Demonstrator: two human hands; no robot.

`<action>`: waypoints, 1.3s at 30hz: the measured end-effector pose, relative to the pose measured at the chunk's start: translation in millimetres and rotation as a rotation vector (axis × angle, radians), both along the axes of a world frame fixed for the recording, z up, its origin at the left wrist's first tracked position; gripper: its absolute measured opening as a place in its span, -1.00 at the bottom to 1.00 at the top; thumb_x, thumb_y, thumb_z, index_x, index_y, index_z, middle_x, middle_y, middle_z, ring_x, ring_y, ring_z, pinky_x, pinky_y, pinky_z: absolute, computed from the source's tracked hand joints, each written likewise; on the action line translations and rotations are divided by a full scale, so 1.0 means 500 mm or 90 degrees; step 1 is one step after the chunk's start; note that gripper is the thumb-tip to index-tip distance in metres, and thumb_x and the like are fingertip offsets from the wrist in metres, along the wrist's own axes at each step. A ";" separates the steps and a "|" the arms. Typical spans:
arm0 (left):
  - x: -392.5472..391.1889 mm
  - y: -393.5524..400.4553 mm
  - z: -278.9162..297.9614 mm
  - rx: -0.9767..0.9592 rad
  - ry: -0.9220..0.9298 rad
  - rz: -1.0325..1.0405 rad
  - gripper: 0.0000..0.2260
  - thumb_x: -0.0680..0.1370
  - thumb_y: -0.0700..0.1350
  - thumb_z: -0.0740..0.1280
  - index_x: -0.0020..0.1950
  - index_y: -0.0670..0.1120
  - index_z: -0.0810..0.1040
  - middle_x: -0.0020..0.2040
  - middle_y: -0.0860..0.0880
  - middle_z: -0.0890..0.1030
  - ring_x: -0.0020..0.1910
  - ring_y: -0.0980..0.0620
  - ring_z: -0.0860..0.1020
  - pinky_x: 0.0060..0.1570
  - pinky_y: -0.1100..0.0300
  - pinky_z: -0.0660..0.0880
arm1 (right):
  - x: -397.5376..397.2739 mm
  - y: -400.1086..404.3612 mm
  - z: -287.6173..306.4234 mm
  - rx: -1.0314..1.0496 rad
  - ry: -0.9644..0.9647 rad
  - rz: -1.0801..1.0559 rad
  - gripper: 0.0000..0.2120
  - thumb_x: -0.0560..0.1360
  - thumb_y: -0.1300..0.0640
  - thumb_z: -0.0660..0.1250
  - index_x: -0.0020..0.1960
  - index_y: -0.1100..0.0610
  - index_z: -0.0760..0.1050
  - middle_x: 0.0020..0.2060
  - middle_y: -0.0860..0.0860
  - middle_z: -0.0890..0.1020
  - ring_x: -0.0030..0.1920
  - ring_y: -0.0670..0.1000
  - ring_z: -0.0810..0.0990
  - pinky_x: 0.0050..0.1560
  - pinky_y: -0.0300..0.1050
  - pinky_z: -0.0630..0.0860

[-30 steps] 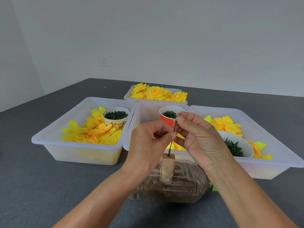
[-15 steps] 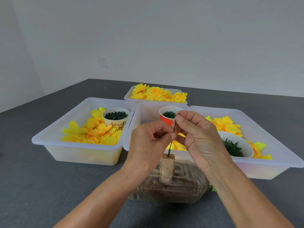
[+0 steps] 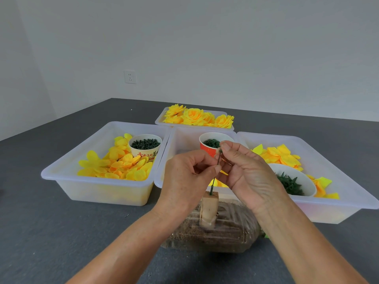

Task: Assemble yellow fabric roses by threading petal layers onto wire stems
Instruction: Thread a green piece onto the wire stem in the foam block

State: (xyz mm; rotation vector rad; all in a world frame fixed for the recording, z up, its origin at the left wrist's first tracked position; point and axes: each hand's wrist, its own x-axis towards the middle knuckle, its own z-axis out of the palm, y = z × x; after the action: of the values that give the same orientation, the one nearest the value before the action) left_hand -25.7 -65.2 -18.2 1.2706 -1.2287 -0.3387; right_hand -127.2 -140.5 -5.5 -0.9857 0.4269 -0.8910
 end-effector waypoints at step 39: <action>-0.027 0.012 0.018 -0.052 0.021 0.053 -0.74 0.42 -0.29 0.44 -0.24 0.10 0.60 -0.33 0.16 0.65 -0.37 0.26 0.57 -0.31 0.44 0.47 | 0.002 0.018 0.000 0.043 -0.055 -0.020 -0.84 0.22 0.16 0.40 -0.19 0.14 0.56 -0.31 0.04 0.62 -0.25 0.01 0.60 -0.20 -0.08 0.59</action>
State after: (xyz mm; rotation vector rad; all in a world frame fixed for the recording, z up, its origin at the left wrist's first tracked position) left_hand -39.2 -59.0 -9.4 1.2365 -1.1476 -0.2457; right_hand -126.2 -131.5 -5.4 -0.8781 0.3973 -0.9382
